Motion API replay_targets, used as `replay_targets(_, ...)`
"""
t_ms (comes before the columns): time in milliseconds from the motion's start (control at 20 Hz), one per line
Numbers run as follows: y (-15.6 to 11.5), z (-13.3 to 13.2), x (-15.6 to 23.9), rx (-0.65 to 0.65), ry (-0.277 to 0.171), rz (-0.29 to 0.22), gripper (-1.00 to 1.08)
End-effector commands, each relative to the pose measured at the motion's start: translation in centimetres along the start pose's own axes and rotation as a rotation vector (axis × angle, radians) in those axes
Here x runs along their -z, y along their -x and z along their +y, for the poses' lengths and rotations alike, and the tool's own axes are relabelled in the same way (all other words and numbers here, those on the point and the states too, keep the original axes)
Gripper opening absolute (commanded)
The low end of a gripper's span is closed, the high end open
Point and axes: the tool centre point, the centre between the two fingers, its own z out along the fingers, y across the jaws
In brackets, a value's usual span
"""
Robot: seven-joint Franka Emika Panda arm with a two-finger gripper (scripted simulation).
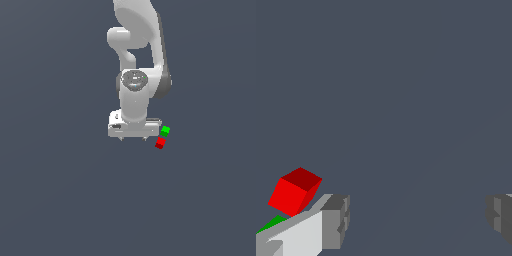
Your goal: Stack the red cube on top of the green cube.
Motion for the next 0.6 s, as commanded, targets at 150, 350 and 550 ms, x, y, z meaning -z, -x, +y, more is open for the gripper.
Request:
replay_targets(150, 0.1, -0.1, -0.1, -0.004, 0.0, 0.0, 1.0)
replay_targets(350, 0.4, -0.6, -0.3, -0.023, 0.0, 0.002, 1.0)
replay_targets(550, 1.0, -1.6, -0.8, -0.056, 0.001, 0.004, 1.0)
